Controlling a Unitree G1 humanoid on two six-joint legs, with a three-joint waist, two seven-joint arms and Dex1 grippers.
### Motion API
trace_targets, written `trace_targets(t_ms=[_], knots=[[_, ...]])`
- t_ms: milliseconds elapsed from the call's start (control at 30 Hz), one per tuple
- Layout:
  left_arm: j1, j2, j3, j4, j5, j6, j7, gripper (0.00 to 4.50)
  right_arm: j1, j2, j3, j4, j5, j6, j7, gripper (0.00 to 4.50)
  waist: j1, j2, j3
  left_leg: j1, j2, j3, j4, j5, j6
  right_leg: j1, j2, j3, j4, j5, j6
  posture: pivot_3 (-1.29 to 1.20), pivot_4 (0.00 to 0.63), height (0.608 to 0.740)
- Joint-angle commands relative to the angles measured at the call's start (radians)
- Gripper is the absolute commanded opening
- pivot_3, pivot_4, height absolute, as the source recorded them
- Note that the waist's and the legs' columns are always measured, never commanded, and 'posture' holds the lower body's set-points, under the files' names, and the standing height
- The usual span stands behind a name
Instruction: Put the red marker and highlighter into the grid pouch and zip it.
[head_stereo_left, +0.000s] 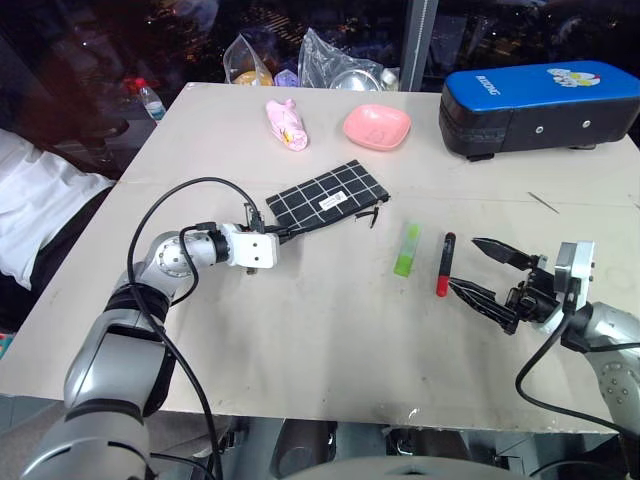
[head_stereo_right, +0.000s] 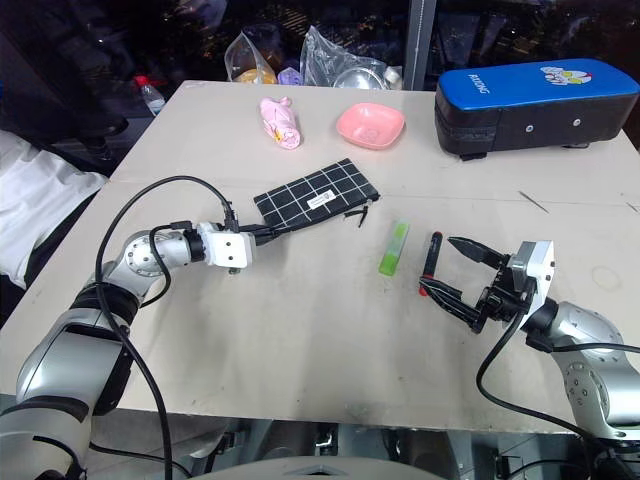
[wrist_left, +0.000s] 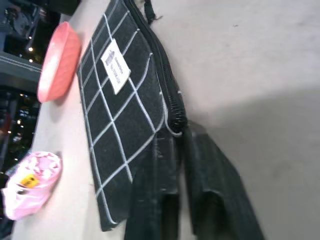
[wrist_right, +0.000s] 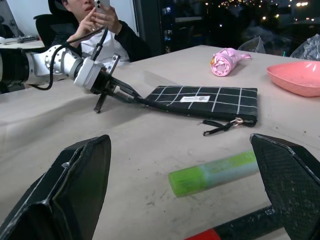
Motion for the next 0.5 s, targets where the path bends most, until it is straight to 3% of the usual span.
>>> trace_targets(t_ms=[33,167,233,333,500], knots=[[-0.013,-0.019,-0.017,-0.009,0.033,-0.017,0.070,0.10,-0.003,-0.001,-0.015,-0.032,0.008,-0.012,-0.004,4.50,0.001,0.000,0.000,0.000,0.000,0.000,0.000,0.000,0.000,0.000,0.000,0.000,0.000,0.000,0.000,0.00,0.150,0.688],[-0.016,-0.024,0.010,-0.059,0.034,-0.034,0.153,0.10,-0.007,-0.008,-0.024,-0.032,0.011,-0.006,-0.007,4.50,0.005,-0.001,0.000,-0.001,0.000,-0.001,0.001,0.000,0.000,0.000,0.000,0.000,0.001,0.000,0.000,0.00,0.150,0.688],[-0.003,-0.041,0.039,-0.122,-0.044,-0.026,0.145,0.10,-0.026,-0.015,-0.022,-0.030,0.003,0.009,-0.026,4.50,0.004,-0.002,0.001,-0.001,0.000,-0.001,0.002,0.000,0.000,0.000,0.000,0.000,0.001,0.000,0.000,0.00,0.150,0.688],[0.079,-0.085,0.082,-0.370,-0.292,0.158,0.038,0.10,-0.065,-0.022,0.001,-0.022,-0.039,0.028,-0.070,4.50,-0.007,-0.002,0.002,-0.003,0.001,-0.001,0.005,0.001,-0.002,0.000,0.000,0.000,0.001,0.000,0.000,0.00,0.150,0.688],[0.235,-0.108,0.094,-0.773,-0.523,0.559,-0.068,0.10,-0.167,0.006,0.069,0.011,-0.146,0.059,-0.188,4.50,-0.022,-0.002,0.002,-0.002,0.003,-0.001,0.006,0.002,-0.003,-0.001,0.002,0.002,0.002,0.000,0.000,0.00,0.150,0.688]])
